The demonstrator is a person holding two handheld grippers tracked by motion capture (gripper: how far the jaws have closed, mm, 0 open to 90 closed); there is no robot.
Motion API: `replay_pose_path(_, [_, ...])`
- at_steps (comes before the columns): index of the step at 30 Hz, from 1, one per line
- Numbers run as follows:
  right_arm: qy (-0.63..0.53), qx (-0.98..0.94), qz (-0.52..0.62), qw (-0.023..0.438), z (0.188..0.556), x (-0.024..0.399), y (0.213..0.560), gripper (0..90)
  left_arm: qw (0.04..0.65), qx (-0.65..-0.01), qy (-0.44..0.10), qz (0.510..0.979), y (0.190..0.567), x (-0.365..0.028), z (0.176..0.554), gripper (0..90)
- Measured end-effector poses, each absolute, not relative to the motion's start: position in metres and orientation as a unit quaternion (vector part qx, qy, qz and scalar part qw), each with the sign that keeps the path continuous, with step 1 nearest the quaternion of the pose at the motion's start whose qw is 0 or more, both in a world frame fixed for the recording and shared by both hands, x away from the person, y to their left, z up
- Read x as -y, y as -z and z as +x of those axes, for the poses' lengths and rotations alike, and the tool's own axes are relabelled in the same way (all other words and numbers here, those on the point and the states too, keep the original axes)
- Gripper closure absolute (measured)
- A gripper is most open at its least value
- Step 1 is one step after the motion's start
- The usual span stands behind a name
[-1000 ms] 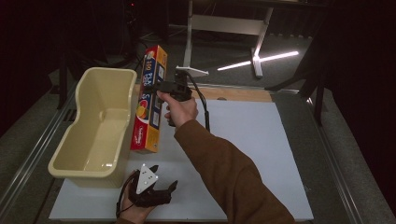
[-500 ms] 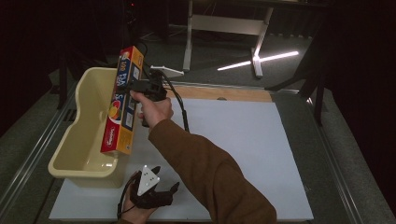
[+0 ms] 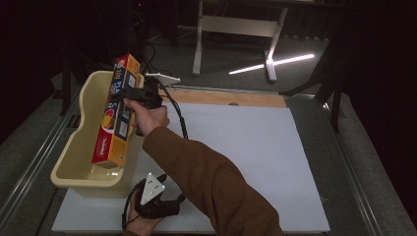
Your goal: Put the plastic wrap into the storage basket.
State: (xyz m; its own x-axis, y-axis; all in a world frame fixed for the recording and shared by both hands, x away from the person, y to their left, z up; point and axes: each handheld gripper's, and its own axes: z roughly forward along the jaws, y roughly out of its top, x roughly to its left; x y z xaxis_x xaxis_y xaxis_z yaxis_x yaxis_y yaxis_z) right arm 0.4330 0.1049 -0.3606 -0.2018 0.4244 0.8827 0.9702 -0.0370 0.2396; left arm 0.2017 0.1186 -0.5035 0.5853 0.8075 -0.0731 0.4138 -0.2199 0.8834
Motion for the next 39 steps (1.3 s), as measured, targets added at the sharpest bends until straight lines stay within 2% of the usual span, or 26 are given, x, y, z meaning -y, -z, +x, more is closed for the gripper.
replay_pose_path(26, [0.440, 0.634, -0.565, 0.291, 0.422, -0.126, 0.368, 38.4, 0.483, -0.403, -0.206, 0.749, 0.502, -0.118, 0.201, 15.4])
replay_pose_path(34, [0.424, 0.644, -0.572, 0.280, 0.423, -0.132, 0.379, 38.4, 0.483, -0.405, -0.207, 0.748, 0.502, -0.120, 0.200, 15.4])
replay_pose_path(39, [0.413, 0.633, -0.587, 0.290, 0.424, -0.135, 0.387, 38.4, 0.480, -0.403, -0.208, 0.751, 0.501, -0.121, 0.200, 15.4])
